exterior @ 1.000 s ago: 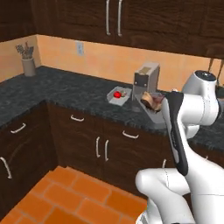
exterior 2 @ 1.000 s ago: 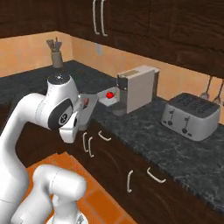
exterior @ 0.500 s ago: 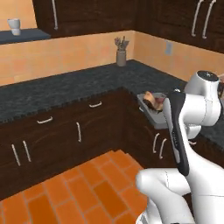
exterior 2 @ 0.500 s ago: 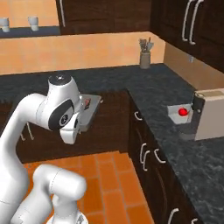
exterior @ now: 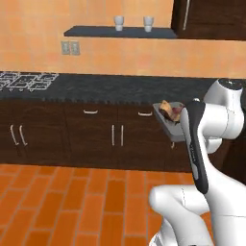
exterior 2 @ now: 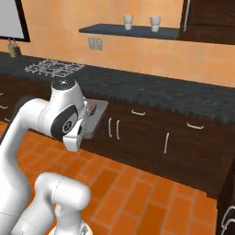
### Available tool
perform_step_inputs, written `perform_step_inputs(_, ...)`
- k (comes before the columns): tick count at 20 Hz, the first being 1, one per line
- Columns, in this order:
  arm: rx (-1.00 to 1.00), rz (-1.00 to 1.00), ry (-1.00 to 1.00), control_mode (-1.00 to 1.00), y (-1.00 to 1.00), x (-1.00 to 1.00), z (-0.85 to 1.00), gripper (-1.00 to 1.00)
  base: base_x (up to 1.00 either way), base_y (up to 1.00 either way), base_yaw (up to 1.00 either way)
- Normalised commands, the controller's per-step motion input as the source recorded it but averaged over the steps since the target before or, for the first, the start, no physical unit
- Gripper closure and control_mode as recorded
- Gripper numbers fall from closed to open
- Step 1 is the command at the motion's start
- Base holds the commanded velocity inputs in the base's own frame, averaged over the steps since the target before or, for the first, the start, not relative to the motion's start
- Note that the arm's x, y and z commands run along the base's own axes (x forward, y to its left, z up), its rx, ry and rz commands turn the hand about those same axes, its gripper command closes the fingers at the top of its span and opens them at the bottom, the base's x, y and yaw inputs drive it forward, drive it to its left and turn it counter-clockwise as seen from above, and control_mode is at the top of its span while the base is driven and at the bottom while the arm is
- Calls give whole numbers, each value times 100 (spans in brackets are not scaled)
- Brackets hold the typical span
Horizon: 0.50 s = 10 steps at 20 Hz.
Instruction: Take the meat container that has the steak and place it on the second highest rack of the freezer. Then take the vegetable container that has the tomato and mushroom and place it on the highest rack of the freezer.
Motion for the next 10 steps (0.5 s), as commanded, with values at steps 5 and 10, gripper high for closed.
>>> perform_step_inputs(5,0,0,0,100,0,0,0,100,-6,0,100)
perform_step_inputs(10,0,0,0,100,0,0,0,100,-2,0,100)
